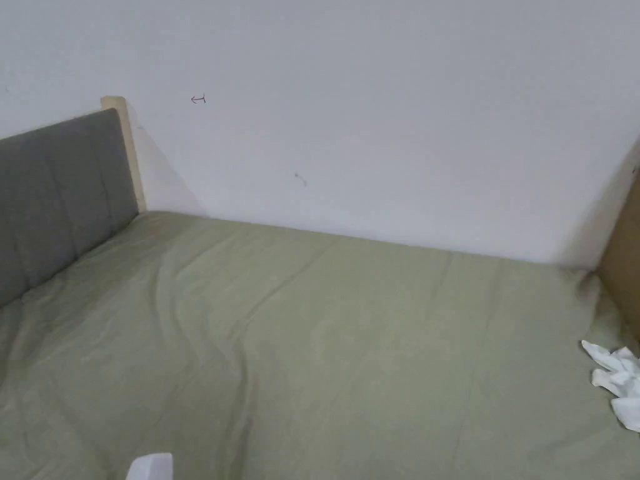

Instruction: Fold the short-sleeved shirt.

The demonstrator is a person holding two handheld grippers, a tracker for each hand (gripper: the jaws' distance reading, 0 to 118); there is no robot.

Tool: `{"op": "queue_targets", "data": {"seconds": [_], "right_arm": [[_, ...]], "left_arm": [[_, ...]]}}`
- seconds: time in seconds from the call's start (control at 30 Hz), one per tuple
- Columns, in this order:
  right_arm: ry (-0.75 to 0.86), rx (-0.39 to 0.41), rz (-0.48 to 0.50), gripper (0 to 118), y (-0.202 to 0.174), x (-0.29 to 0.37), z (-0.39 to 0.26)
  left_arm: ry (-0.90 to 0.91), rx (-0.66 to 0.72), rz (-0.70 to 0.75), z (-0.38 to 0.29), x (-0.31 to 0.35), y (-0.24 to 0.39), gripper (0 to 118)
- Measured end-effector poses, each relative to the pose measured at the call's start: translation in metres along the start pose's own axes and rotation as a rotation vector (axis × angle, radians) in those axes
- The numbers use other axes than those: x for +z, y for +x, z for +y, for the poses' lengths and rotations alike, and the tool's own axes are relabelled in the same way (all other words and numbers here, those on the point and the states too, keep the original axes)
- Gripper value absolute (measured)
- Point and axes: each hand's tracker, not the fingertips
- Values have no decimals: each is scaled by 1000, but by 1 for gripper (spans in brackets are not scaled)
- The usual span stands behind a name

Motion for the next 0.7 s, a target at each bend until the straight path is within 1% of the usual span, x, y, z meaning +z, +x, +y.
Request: {"op": "queue_targets", "data": {"seconds": [0.03,0.07,0.1,0.13,0.17,0.23,0.27,0.3,0.33,0.37,0.43,0.5,0.53,0.57,0.6,0.63,0.67,0.7], "right_arm": [[5,24,-4,0,6,1,-5],[18,34,-4,0,7,1,-9],[25,36,-1,0,8,1,-12],[31,34,3,0,8,1,-13],[39,29,6,0,7,2,-14],[44,14,29,0,13,2,-14],[50,-1,49,0,17,2,-16],[57,-34,76,0,22,3,-17],[57,-56,91,0,26,2,-18],[56,-67,104,0,30,2,-18],[59,-70,124,0,33,2,-18],[62,-77,132,0,34,3,-19],[61,-77,135,0,33,3,-19],[62,-77,137,0,32,2,-18],[62,-77,136,0,32,2,-18],[62,-76,134,0,31,3,-19],[65,-73,133,0,31,3,-19],[68,-70,133,0,31,3,-20]], "left_arm": [[-40,-29,32,1,-12,-3,85],[-66,-91,48,2,-26,-7,88],[-103,-138,61,3,-38,-12,88],[-124,-149,68,5,-49,-19,88],[-158,-139,69,8,-60,-26,88],[-175,-139,123,10,-74,-29,88],[-164,-140,101,8,-76,-28,89],[-160,-131,55,9,-80,-30,90],[-164,-93,0,9,-84,-34,92],[-172,-49,-68,10,-91,-41,97],[-206,57,-167,7,-110,-62,105],[-237,134,-208,-1,-130,-80,115],[-195,152,-242,-2,-134,-84,118],[-157,145,-300,-1,-133,-81,118],[-143,144,-322,1,-134,-79,118],[-172,171,-346,0,-142,-78,117],[-199,204,-358,-4,-147,-74,100],[-197,181,-330,-8,-151,-69,70]]}}
